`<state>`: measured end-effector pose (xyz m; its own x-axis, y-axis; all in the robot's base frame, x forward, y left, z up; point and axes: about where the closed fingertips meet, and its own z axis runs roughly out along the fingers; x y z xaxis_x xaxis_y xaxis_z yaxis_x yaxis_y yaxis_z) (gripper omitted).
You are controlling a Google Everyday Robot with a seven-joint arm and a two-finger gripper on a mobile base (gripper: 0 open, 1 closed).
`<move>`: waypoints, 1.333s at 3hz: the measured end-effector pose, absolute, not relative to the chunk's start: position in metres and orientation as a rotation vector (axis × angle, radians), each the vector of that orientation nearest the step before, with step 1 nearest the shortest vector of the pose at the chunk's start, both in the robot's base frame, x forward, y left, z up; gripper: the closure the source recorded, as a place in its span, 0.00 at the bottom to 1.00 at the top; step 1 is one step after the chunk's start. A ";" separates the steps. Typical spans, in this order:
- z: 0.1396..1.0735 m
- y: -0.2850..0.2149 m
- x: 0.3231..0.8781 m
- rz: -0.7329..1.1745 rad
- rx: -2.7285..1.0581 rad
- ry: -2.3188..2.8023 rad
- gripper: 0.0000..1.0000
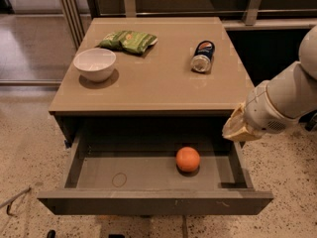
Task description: Pick orange from top drawer and place on counter
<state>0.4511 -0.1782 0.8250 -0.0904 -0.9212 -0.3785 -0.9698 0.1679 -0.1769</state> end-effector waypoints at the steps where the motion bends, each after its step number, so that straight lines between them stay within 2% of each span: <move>1: 0.767 -0.163 0.454 0.224 -1.766 1.994 1.00; 3: 0.725 -0.151 0.454 0.311 -1.757 1.971 0.96; 4: 0.697 -0.139 0.456 0.368 -1.735 1.944 0.73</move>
Offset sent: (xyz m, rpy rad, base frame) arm -0.0001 0.0127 -0.0505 0.0603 -0.0022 0.0201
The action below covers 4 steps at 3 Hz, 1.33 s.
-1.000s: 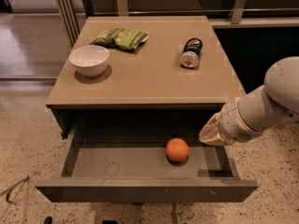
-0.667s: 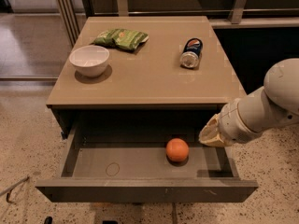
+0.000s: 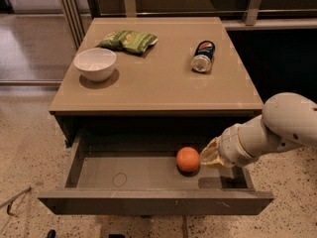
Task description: Pick orange from top drawer and place on counter
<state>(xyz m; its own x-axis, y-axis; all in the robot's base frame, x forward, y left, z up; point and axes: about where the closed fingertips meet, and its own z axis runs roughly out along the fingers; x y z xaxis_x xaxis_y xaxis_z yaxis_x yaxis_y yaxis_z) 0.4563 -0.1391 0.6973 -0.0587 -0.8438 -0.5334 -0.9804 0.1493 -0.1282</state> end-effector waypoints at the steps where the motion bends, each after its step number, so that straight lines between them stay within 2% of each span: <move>1: 0.674 -0.127 0.461 0.416 -1.714 1.911 0.49; 2: 0.662 -0.120 0.466 0.441 -1.701 1.886 0.27; 3: 0.650 -0.112 0.475 0.457 -1.693 1.859 0.00; 4: 0.647 -0.110 0.477 0.457 -1.692 1.855 0.00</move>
Offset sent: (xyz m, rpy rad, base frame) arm 0.0182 0.0264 -0.0518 0.1203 -0.0155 0.0212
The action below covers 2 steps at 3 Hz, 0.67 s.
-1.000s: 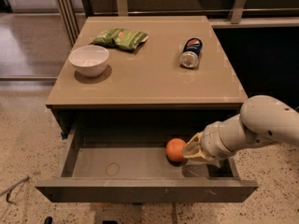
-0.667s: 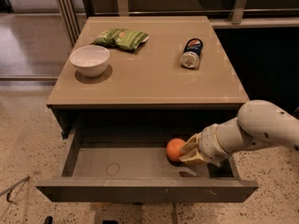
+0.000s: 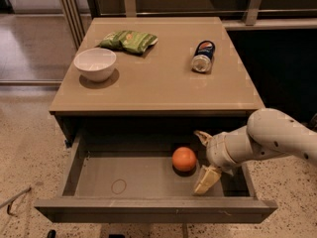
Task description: Pick orange from top drawer and place on counter
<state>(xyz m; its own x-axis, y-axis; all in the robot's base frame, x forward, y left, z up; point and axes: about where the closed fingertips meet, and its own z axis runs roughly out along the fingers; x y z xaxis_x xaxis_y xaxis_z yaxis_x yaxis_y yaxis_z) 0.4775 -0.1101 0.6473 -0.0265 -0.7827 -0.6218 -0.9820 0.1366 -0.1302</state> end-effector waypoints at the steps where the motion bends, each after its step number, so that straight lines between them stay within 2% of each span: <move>1: 0.632 -0.108 0.493 0.449 -1.662 1.864 0.02; 2: 0.620 -0.105 0.503 0.463 -1.641 1.875 0.02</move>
Offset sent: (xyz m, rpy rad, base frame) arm 0.0382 0.0045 -0.0403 0.0342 0.0116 -0.0600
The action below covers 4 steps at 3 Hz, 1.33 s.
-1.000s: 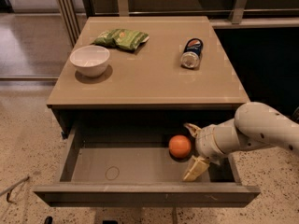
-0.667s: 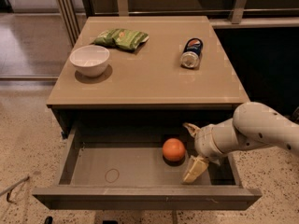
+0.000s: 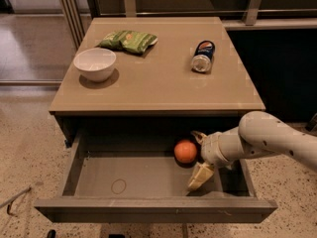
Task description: Pick orange from top drawer and place on counter
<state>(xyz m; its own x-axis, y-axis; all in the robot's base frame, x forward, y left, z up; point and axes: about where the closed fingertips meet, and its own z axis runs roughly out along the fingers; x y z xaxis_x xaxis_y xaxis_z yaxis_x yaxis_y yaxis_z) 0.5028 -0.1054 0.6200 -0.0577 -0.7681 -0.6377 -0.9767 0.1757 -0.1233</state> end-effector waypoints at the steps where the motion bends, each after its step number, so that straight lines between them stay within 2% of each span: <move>1: 0.609 -0.097 0.511 0.488 -1.629 1.876 0.10; 2: 0.607 -0.096 0.512 0.492 -1.627 1.876 0.24; 4: 0.608 -0.097 0.508 0.507 -1.620 1.873 0.71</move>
Offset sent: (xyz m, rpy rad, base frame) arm 0.0078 0.0081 -0.0110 0.0170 0.0123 -0.0017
